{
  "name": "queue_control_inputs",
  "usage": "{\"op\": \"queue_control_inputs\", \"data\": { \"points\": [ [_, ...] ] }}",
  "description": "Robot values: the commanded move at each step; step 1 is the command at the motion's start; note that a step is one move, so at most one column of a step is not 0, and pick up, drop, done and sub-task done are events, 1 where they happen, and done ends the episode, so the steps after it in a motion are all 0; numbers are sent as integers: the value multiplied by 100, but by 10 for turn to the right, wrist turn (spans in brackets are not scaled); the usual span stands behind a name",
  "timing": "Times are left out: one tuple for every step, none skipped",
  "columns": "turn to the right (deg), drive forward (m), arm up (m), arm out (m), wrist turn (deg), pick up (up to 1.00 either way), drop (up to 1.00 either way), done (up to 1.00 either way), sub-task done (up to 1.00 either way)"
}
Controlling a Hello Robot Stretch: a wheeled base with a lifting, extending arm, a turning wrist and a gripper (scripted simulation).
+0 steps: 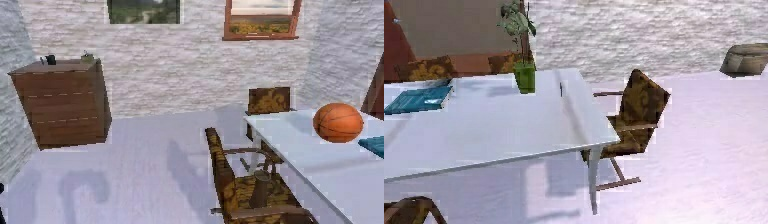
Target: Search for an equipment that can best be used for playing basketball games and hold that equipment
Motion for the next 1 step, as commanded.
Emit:
{"op": "queue_control_inputs", "data": {
  "points": [
    [-450,0,0,0,0,0,0,0,0]
  ]
}}
